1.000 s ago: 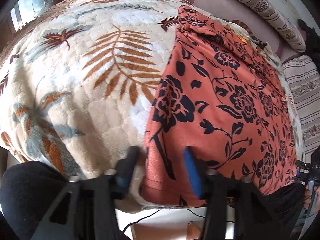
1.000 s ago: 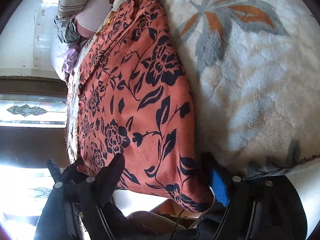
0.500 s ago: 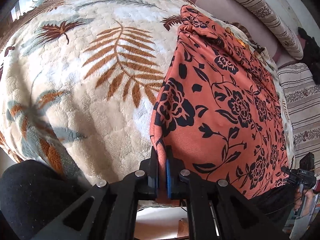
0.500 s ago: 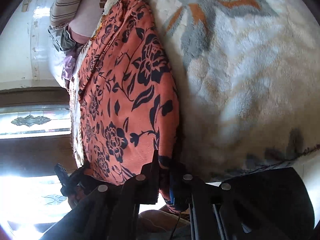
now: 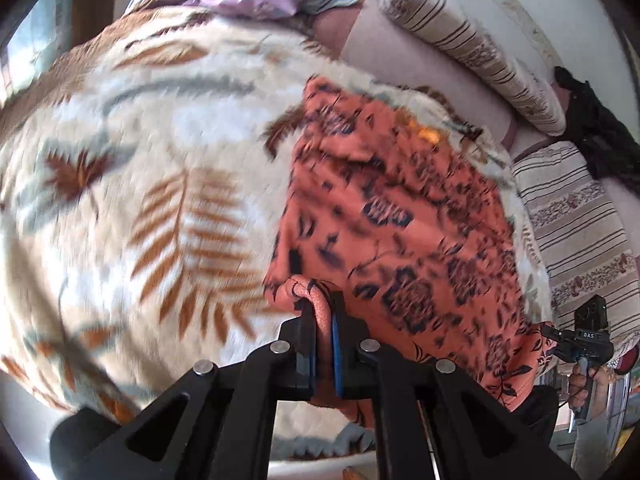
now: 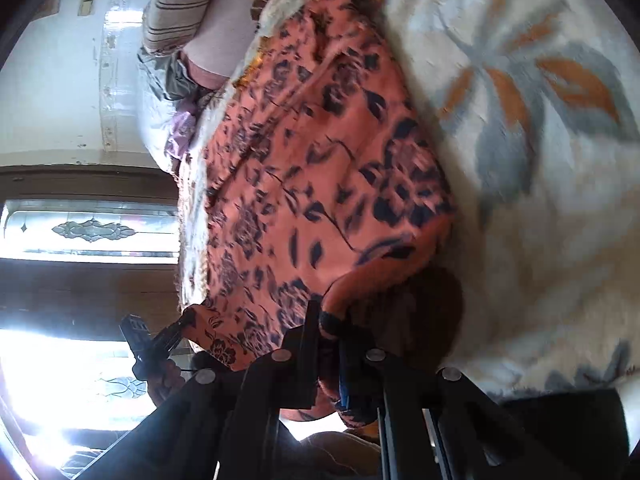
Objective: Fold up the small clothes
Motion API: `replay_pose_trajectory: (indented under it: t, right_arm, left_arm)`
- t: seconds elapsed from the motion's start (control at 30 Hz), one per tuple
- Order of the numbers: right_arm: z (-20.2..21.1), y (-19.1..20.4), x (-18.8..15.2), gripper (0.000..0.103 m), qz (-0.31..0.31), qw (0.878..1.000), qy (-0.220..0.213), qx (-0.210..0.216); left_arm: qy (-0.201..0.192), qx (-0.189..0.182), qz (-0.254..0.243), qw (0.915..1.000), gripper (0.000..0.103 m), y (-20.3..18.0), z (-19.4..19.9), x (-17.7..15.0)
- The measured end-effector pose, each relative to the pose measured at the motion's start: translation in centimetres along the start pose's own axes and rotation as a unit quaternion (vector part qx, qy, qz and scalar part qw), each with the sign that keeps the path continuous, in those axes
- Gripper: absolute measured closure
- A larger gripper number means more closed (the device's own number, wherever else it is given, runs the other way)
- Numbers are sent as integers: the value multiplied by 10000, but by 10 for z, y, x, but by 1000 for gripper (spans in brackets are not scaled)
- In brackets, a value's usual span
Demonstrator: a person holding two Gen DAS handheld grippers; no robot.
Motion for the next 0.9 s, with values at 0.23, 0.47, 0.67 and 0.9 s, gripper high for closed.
replay_pose_trajectory:
  t: [0.23, 0.47, 0.67, 0.9]
  right_arm:
    - [12, 67, 179, 92, 230, 9854, -1555, 651]
    - [-78, -14, 252, 46, -830, 9865, -1393, -237]
    - [-22, 8, 199, 24, -126, 9757, -2153, -384]
    - [-22, -7, 102, 23, -524, 9848, -1602, -416]
  left_arm:
    - [-864, -139, 79, 9961, 94, -30, -66, 161]
    - [443, 1081, 460, 9921, 48, 21, -224, 176]
    - [-620, 979, 592, 9915, 33, 43, -142, 177]
    - [-471, 477, 1013, 9926, 30, 39, -91, 81]
Point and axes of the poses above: each gripper's, at about its wrist camera, not at the fingertips, and z roughly against the way its jaws point, y to its left, x to its top, the point moved 3 cm from there along -z, roughly the way its jaws point, and after that the axes turned 7 degrees about -y, right-handed, at the moved point
